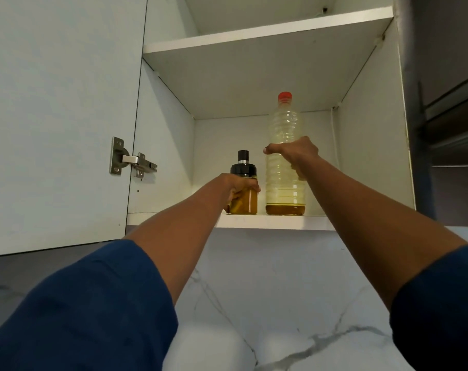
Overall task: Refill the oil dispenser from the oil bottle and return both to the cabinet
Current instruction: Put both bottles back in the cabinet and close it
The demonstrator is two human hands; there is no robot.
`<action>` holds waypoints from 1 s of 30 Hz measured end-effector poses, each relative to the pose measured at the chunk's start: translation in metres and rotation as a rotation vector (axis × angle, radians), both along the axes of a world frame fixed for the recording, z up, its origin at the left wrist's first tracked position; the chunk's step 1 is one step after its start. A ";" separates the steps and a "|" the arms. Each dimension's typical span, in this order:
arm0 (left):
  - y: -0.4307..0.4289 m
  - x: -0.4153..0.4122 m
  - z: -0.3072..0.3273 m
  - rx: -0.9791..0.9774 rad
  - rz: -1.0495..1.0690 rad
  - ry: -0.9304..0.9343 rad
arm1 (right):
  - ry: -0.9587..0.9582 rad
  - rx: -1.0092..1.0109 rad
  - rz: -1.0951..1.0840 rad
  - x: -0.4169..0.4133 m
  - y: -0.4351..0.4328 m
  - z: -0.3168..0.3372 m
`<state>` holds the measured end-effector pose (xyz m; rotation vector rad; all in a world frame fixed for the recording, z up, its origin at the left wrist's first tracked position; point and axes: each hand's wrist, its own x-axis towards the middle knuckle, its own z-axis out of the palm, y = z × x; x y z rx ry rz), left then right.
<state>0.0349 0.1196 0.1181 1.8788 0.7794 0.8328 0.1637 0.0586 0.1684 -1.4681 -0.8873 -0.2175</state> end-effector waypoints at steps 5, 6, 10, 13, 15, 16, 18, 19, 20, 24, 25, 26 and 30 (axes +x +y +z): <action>-0.004 -0.002 -0.001 0.016 0.034 0.032 | -0.001 0.004 -0.019 -0.004 -0.002 -0.005; -0.005 -0.003 -0.001 0.026 0.038 0.046 | -0.002 0.005 -0.029 -0.005 -0.003 -0.006; -0.013 -0.007 0.000 0.085 0.047 -0.089 | -0.056 0.015 -0.133 -0.014 -0.005 -0.013; -0.013 -0.010 -0.005 0.155 0.166 -0.223 | -0.206 0.011 -0.292 -0.026 -0.009 -0.026; -0.017 -0.017 -0.009 0.197 0.252 -0.326 | -0.313 0.051 -0.333 -0.040 -0.015 -0.036; -0.020 -0.023 -0.011 0.206 0.277 -0.387 | -0.358 0.068 -0.333 -0.049 -0.018 -0.041; -0.027 -0.037 -0.017 0.232 0.331 -0.517 | -0.422 0.083 -0.306 -0.067 -0.023 -0.050; -0.034 -0.048 -0.021 0.247 0.359 -0.574 | -0.445 0.084 -0.283 -0.078 -0.026 -0.054; -0.042 -0.059 -0.027 0.257 0.374 -0.627 | -0.466 0.086 -0.257 -0.090 -0.029 -0.059; -0.072 -0.115 -0.073 0.185 0.433 -0.841 | -0.524 0.054 -0.102 -0.144 -0.041 -0.083; -0.078 -0.130 -0.086 0.159 0.474 -0.898 | -0.536 0.031 -0.064 -0.159 -0.045 -0.088; -0.082 -0.148 -0.099 0.138 0.530 -0.944 | -0.553 0.004 -0.032 -0.175 -0.048 -0.094; -0.095 -0.215 -0.133 0.064 0.744 -1.046 | -0.647 -0.077 0.102 -0.248 -0.064 -0.107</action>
